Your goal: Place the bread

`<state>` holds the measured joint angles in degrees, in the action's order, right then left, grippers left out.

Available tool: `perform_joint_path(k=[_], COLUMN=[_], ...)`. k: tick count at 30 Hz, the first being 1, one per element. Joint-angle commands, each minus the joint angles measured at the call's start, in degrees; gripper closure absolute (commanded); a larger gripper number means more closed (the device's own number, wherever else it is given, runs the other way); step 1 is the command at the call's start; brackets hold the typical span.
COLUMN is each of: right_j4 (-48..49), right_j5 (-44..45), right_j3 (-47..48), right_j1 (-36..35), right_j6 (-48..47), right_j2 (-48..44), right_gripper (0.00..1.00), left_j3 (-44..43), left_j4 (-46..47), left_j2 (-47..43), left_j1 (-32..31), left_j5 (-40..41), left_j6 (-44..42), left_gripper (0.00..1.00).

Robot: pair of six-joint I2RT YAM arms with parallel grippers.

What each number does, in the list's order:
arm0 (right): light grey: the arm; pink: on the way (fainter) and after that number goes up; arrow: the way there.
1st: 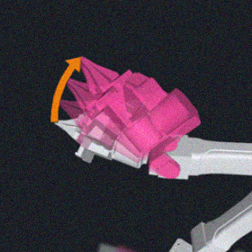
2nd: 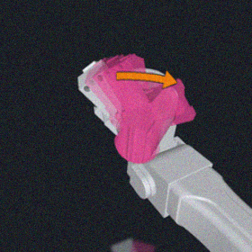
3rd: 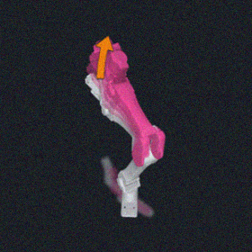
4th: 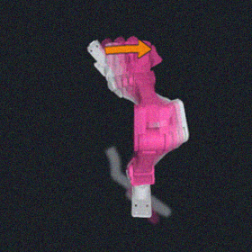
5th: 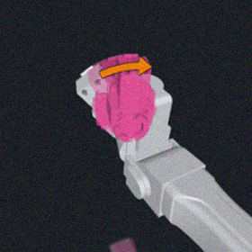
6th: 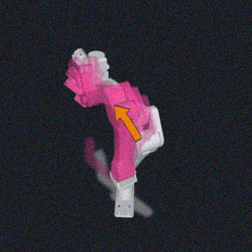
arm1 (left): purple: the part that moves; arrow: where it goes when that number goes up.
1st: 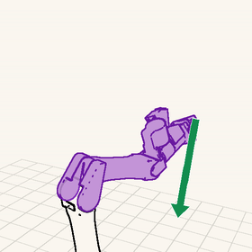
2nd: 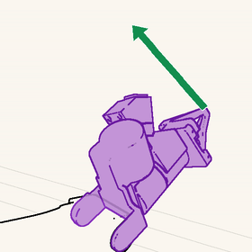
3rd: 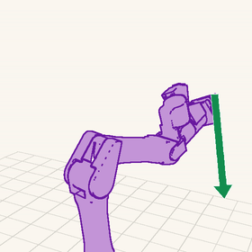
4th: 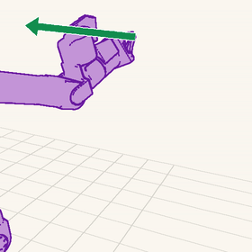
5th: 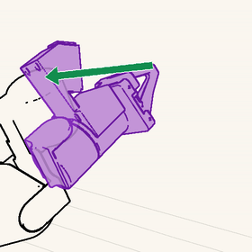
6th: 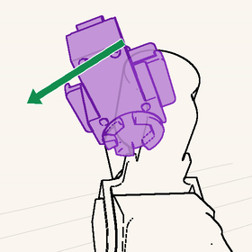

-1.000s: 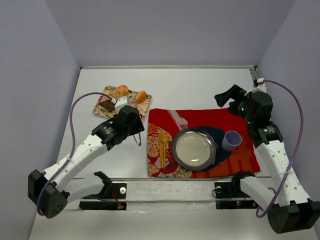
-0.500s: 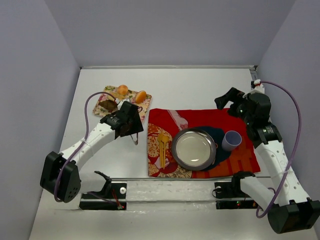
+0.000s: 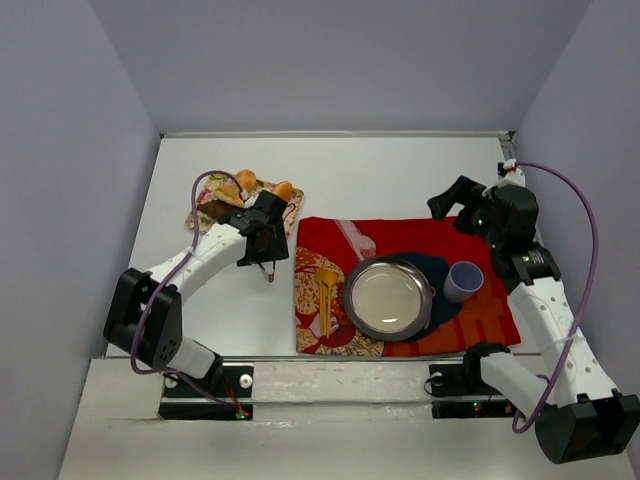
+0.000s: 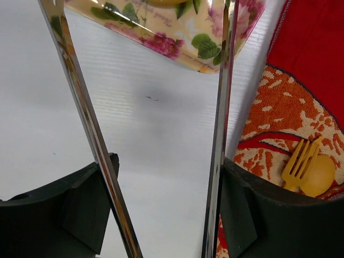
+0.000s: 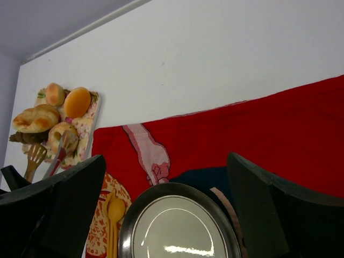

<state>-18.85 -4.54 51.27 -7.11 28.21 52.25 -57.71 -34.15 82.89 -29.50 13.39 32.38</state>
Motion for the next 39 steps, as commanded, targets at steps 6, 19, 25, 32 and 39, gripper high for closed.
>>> perform_joint_path(k=[6,19,25,32,39], right_j4=[2.6,2.9,2.9,3.0,3.0], right_j5=[-0.3,0.3,0.8,1.9,2.1], right_j3=[-0.7,-1.1,-1.3,-1.7,-1.8], right_j1=[-0.1,-0.1,-0.1,-0.1,-0.1], right_j6=[-1.2,-1.0,-1.1,-1.1,-1.0], right_j2=[-0.3,-0.6,-0.6,-2.1,-2.5], right_gripper=[0.0,0.0,0.0,0.0,0.0], left_j3=[-4.8,-5.0,-6.4,-6.1,-6.5], left_j4=[-1.7,1.6,1.8,1.7,0.0], left_j2=[3.4,5.9,6.0,6.5,3.6], left_j1=[0.1,1.7,1.8,1.7,1.5], left_j5=[1.8,0.0,-0.6,-0.2,-0.4], left_j6=[-3.9,-4.1,-3.9,-3.4,-2.3], left_gripper=[0.2,0.18,0.35,0.66,0.71])
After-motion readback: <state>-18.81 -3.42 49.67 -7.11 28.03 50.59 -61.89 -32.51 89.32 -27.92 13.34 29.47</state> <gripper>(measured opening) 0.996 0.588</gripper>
